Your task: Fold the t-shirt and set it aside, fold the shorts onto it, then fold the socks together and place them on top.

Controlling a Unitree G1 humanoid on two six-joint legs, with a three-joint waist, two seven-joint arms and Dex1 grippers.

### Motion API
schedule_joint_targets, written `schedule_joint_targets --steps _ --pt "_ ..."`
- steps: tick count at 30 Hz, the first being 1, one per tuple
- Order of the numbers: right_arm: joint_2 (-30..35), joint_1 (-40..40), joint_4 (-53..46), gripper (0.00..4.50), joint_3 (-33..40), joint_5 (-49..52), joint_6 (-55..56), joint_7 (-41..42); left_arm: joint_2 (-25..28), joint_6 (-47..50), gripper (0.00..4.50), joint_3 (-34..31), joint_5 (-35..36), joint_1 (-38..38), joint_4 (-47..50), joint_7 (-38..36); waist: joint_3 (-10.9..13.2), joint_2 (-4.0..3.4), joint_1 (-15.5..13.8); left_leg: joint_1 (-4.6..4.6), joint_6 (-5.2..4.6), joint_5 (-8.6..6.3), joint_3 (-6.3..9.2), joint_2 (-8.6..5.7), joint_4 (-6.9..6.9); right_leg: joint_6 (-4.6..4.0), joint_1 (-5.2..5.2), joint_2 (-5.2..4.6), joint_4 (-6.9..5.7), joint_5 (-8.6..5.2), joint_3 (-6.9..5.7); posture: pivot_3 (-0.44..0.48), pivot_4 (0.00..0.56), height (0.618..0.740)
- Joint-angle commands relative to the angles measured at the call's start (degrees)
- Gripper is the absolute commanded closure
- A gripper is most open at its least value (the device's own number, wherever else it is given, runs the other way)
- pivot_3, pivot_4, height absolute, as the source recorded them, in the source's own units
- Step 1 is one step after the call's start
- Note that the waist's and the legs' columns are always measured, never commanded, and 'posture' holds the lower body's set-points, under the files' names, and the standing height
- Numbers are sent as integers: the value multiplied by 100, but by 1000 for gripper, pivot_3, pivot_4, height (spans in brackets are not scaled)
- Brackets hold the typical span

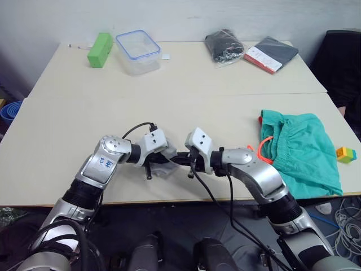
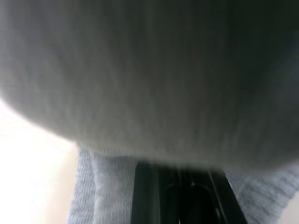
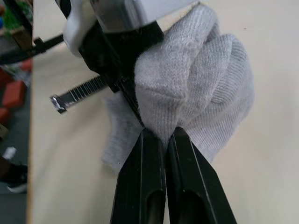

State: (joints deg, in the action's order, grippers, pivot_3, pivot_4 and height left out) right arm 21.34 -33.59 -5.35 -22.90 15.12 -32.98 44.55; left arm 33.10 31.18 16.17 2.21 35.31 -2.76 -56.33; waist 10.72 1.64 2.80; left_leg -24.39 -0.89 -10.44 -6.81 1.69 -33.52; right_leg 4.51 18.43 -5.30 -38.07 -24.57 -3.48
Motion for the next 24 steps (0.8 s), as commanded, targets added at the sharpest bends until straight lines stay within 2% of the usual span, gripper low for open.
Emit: schedule_joint_targets --steps 1,7,12,15,19,24 --pt "-40 -127 207 4473 -194 -294 557 268 261 420 4500 -232 -5 -247 166 156 1 2 27 0 0 0 0 0 0 0 -1 0 0 0 0 0 150 740" --pt "-79 -191 606 4473 -278 -615 1089 589 499 932 4500 -694 305 -360 772 240 10 14 33 0 2 1 1 1 0 0 0 0 0 0 -1 0 150 740" --pt "-98 -234 753 4473 -299 -816 1495 811 959 1547 4500 -1270 921 -361 1178 -50 29 23 28 -2 3 0 2 0 4 0 1 0 4 0 -2 0 150 740" --pt "-73 -230 827 4473 -377 -1040 1856 886 1114 1878 4500 -1563 1336 -85 1142 -198 34 29 20 -3 4 0 2 -1 4 0 1 -1 7 0 -3 0 150 740" --pt "-124 -213 956 4473 -412 -1264 2122 892 848 2209 4500 -1612 1637 446 1009 24 39 35 -14 -6 4 0 3 -2 -1 0 0 -1 7 0 -4 0 150 740" --pt "-179 -240 1176 4473 -447 -1615 2379 805 317 2207 4500 -990 1587 776 1101 240 39 35 -72 -6 3 0 4 -2 -12 2 -3 -1 4 1 -4 0 150 740"
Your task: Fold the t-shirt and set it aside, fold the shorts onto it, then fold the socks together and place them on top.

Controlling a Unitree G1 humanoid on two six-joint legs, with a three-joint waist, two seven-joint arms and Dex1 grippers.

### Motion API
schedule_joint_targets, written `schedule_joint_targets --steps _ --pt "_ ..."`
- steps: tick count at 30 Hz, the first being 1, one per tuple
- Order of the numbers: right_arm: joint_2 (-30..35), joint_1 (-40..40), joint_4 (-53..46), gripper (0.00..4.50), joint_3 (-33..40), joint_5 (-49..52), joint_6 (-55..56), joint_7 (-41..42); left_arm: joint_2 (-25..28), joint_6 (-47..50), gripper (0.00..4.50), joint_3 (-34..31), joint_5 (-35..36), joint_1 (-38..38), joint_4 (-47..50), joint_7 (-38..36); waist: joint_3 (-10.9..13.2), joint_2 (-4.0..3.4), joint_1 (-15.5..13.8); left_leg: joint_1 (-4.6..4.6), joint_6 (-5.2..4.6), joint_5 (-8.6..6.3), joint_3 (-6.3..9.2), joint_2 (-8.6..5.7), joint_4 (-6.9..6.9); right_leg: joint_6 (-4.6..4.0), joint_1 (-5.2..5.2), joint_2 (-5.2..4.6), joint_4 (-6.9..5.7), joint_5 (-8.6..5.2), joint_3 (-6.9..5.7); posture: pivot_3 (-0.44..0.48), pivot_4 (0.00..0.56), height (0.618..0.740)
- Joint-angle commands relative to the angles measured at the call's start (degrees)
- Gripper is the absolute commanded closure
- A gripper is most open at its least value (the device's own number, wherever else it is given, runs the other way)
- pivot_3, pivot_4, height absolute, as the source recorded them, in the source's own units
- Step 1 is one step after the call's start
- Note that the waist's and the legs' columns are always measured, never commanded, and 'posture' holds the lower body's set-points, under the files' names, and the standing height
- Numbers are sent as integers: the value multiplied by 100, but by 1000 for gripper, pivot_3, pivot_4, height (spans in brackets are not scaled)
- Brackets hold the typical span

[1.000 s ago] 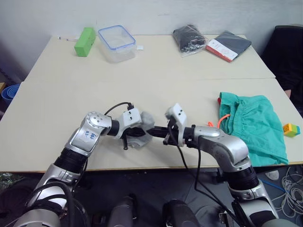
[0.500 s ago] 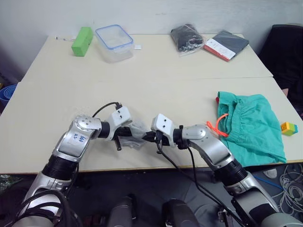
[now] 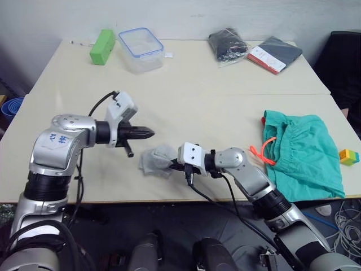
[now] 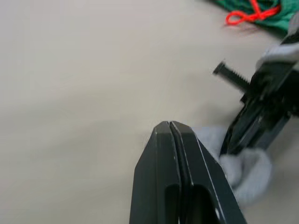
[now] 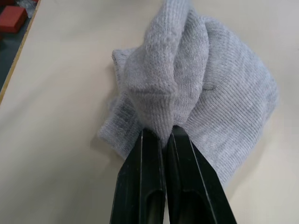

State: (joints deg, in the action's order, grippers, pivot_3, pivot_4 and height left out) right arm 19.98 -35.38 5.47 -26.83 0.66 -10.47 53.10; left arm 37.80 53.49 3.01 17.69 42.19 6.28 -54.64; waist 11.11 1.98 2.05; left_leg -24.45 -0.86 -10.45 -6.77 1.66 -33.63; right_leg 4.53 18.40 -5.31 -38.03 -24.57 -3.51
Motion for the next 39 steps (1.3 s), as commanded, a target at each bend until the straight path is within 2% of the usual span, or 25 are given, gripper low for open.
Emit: schedule_joint_targets --steps 1,7,11,16,17,20,23,24,26,32,33,39 --pt "-58 -68 120 4473 -41 -220 140 -72 -190 -38 4500 448 2 80 222 89 0 0 11 0 0 0 -1 0 0 0 0 0 -1 0 1 0 150 740" --pt "-17 -16 51 4473 47 -317 161 -66 339 -631 4500 1283 -696 -366 178 130 0 -1 52 2 8 5 -2 5 1 0 2 6 -5 0 2 0 150 740" --pt "94 115 -260 4473 152 -163 75 80 480 -906 4500 1510 -967 -632 127 185 0 -1 -5 0 6 4 0 4 0 -1 1 3 0 0 2 0 150 740" --pt "383 221 -1039 4473 748 898 -1154 648 478 -1158 4500 1656 -1183 -975 237 270 0 -1 -46 -1 0 -2 1 2 -4 0 -4 -1 3 0 2 0 150 740" --pt "461 190 -1068 3991 827 1022 -1344 732 457 -1151 4500 1637 -1180 -999 263 284 0 -1 -47 -2 -1 -2 1 2 -4 0 -4 -1 3 0 2 0 150 740" --pt "643 60 -973 3114 959 1183 -1572 913 419 -1140 4500 1605 -1181 -1064 344 326 0 -1 -47 0 -2 -3 4 2 -5 -1 -7 -1 3 0 -2 0 150 740" --pt "452 -226 -782 2065 1197 1426 -2001 734 404 -1132 4500 1558 -1183 -1158 454 361 1 -4 -23 0 -3 -3 4 3 -5 -1 -6 0 1 0 -2 0 150 740" --pt "313 -341 -704 2044 1252 1483 -2115 620 409 -1127 4500 1538 -1187 -1195 497 367 1 -4 -18 0 -2 -3 3 3 -4 -1 -4 0 -1 0 -2 0 150 740" --pt "54 -519 -576 2218 1260 1504 -2236 438 418 -1118 4500 1497 -1192 -1272 575 385 1 -5 -8 0 0 -2 3 6 -3 -1 -2 1 -4 0 -2 0 150 740" --pt "-278 -431 -350 4332 648 1022 -1930 235 459 -1022 4500 1367 -1154 -1456 800 454 1 -5 -33 -3 -6 -7 1 -1 -3 0 -3 -4 5 0 -3 0 150 740" --pt "-237 -375 -334 4458 514 902 -1819 259 464 -1011 4500 1340 -1157 -1473 811 465 1 -5 -32 -3 -6 -7 0 -1 -5 0 -3 -4 5 0 -3 0 150 740" --pt "254 -67 -435 4458 44 456 -1291 591 464 -1032 4500 1216 -1195 -1458 713 526 1 -5 -23 -3 -4 -6 -1 1 -6 0 -1 -2 0 0 -2 0 150 740"
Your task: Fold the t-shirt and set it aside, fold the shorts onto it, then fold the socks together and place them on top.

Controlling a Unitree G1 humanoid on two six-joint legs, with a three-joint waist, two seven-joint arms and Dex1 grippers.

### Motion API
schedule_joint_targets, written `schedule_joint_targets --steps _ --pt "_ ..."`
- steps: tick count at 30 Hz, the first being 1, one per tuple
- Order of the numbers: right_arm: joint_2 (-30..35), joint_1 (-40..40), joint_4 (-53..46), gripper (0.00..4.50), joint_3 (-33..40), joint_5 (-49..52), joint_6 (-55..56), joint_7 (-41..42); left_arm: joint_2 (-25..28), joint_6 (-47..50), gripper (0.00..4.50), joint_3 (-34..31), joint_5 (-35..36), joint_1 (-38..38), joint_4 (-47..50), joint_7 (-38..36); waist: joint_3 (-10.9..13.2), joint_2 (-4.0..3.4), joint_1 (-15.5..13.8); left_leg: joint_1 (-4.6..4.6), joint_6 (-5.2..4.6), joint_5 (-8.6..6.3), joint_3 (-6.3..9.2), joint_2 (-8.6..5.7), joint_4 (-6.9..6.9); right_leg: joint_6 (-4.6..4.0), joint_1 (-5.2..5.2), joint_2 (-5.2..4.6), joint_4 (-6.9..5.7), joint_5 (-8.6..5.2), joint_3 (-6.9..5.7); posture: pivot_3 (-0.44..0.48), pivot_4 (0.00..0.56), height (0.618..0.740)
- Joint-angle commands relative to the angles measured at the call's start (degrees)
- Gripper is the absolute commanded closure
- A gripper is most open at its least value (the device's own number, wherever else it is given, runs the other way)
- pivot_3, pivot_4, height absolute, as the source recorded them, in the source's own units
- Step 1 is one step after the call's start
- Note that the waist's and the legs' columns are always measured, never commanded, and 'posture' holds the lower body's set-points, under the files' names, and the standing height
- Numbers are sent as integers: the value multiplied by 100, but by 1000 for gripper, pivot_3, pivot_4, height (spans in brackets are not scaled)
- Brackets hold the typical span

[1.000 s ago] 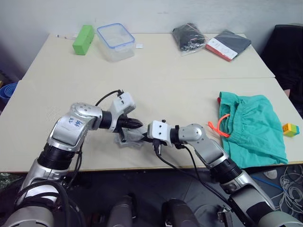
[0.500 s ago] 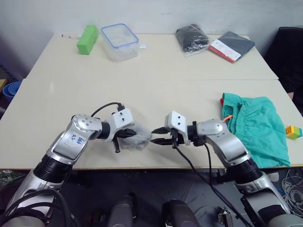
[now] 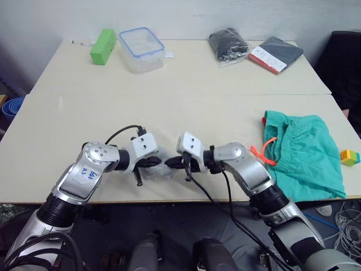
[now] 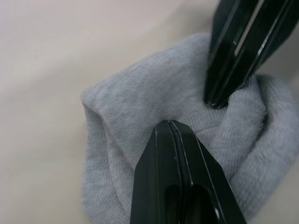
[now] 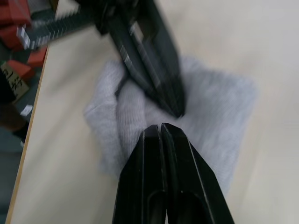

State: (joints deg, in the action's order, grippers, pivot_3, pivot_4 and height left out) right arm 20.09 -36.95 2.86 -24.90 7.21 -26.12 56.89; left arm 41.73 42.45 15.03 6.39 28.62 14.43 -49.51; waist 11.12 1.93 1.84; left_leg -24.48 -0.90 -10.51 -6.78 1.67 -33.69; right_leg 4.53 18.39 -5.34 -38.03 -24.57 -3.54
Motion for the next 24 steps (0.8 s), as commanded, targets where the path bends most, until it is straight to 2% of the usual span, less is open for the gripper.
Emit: schedule_joint_targets --steps 1,4,7,10,11,13,19,24 --pt "318 124 -207 4458 -167 -216 329 274 67 63 4500 8 -69 -95 -119 21 0 0 -5 1 0 0 0 1 -2 0 -1 1 -1 0 0 0 150 740" --pt "459 170 -354 4458 -37 -73 280 434 48 20 4500 7 -80 -81 -153 35 0 0 -3 1 0 0 1 1 -2 0 -1 1 -1 0 0 0 150 740" --pt "372 -42 -360 4458 427 383 -224 442 2 -50 4500 -12 -49 -87 -126 29 0 0 5 1 2 1 1 3 -2 0 0 2 -3 0 0 0 150 740" --pt "229 -561 173 4458 861 791 -991 409 -40 -172 4500 2 -56 -91 -132 27 1 -1 9 1 2 2 1 3 -5 0 0 2 -8 0 0 0 150 740" --pt "192 -732 432 4302 903 851 -1186 445 -43 -205 4500 9 -70 -96 -145 29 1 -1 2 1 2 2 1 3 -8 0 0 2 -11 0 0 0 150 740" --pt "74 -1087 1049 3887 921 876 -1506 483 -50 -265 4500 24 -98 -103 -179 38 1 -1 -5 1 1 1 4 3 -11 0 -1 2 -13 0 -2 0 150 740" --pt "-518 -1972 2760 1859 981 794 -1907 439 -51 -299 4500 4 -106 -150 -137 69 2 -3 4 -1 0 0 1 2 -8 0 2 1 -11 0 -2 0 150 740" --pt "-628 -2091 3104 65 514 652 -2025 1049 -19 -257 4500 -71 -81 -196 -35 117 2 -3 4 -2 -2 -1 0 2 -11 0 3 1 -14 0 0 0 150 740"
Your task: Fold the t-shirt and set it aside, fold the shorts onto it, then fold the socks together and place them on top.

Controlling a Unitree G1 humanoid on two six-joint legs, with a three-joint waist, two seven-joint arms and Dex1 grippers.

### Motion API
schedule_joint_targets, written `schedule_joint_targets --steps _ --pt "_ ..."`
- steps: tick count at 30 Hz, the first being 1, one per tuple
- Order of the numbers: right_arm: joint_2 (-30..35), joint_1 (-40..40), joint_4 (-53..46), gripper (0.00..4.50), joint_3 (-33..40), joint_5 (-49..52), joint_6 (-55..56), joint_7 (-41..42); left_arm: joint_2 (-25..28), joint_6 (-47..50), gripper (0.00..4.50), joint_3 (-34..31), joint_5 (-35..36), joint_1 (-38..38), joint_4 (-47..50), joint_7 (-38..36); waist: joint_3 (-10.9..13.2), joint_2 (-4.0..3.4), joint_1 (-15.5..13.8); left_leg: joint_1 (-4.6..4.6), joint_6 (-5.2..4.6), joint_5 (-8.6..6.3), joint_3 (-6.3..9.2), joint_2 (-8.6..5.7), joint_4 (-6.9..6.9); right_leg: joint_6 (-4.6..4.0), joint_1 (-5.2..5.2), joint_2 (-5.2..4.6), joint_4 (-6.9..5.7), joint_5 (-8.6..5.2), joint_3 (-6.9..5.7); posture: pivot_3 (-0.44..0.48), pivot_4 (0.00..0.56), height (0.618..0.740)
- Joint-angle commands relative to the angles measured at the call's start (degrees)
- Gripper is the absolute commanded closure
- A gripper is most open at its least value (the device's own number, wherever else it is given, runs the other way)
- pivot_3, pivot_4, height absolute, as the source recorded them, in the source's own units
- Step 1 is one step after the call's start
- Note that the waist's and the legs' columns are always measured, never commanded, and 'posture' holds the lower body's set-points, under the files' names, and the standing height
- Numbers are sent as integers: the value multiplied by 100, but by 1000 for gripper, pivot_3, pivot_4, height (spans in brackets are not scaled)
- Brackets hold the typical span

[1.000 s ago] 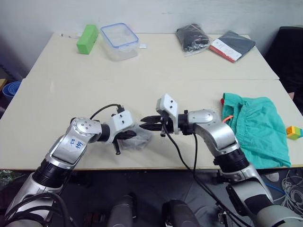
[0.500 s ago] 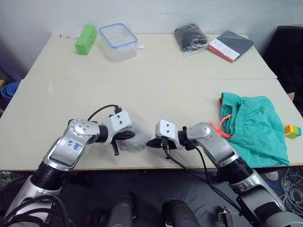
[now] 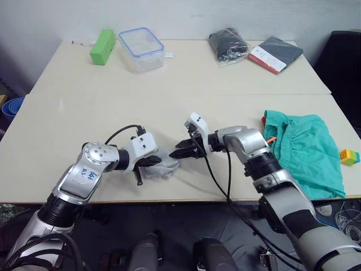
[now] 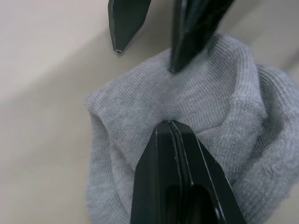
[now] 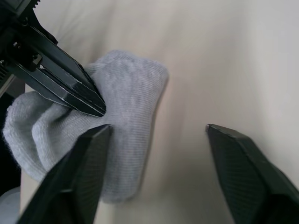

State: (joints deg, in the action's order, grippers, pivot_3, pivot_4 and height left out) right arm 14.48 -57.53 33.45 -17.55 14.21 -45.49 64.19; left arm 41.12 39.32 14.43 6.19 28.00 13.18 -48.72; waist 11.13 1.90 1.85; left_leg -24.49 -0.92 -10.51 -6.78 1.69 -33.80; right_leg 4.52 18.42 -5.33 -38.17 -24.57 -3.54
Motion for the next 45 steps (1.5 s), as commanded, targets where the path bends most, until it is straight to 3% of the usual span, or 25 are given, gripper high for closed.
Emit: schedule_joint_targets --steps 1,5,8,19,21,27,31,35,39,42,45 --pt "-91 3 17 20 -363 -90 -116 442 55 57 4500 -32 -60 -155 114 52 0 0 9 0 0 0 0 0 0 0 0 0 -1 0 0 0 150 740" --pt "-149 145 -129 20 -713 -198 -158 750 74 70 4500 -108 -79 -210 165 127 -1 -2 39 2 2 -2 0 1 1 0 0 0 -4 0 0 0 150 740" --pt "-263 170 10 664 -711 -309 -89 612 87 78 4500 -149 -78 -244 197 145 -1 -2 59 3 4 -3 0 2 1 0 0 0 -5 0 0 0 150 740" --pt "-287 255 -35 4417 -428 -256 -263 540 1 -67 4500 -257 -19 -308 256 162 -1 -2 112 3 5 -3 0 1 2 0 0 0 -5 0 -1 0 150 740" --pt "-215 298 -252 4480 -241 -138 -432 478 -292 -185 4500 -661 462 -215 245 83 -1 -2 108 3 5 -3 0 1 2 0 0 0 -4 0 -1 0 150 740" --pt "353 668 -1721 4500 532 307 -1244 34 -610 100 2616 -1894 2282 -42 434 -705 0 -2 73 -33 4 -3 11 1 -10 0 21 -1 -2 0 -13 0 150 740" --pt "1129 1193 -3495 4500 1778 1025 -2359 -409 -587 711 1421 -2396 3568 227 702 -985 4 -4 -10 -63 0 -3 18 0 -26 2 34 -1 2 1 -19 0 150 740" --pt "2044 1904 -4887 4500 3282 1636 -3103 -670 -670 817 196 -2376 4034 531 703 -997 5 -5 -75 -66 0 -3 36 -2 -26 2 20 0 19 1 -35 0 150 740" --pt "3127 2737 -5256 4500 5106 2125 -3866 -641 -725 570 51 -2041 3942 641 713 -1100 7 -8 -168 -68 -5 -7 42 -9 -24 5 6 0 39 3 -44 0 150 740" --pt "3782 3516 -4953 4500 5811 2044 -3656 -667 -755 421 51 -1871 3874 606 675 -1140 6 -8 -165 -64 -6 -6 41 -7 -24 5 2 3 41 3 -44 0 150 740" --pt "3885 3906 -4413 4500 5996 1790 -3263 -1084 -787 272 51 -1744 3797 589 575 -1139 6 -8 -121 -51 -6 -2 31 0 -26 5 -4 13 38 3 -34 0 150 740"
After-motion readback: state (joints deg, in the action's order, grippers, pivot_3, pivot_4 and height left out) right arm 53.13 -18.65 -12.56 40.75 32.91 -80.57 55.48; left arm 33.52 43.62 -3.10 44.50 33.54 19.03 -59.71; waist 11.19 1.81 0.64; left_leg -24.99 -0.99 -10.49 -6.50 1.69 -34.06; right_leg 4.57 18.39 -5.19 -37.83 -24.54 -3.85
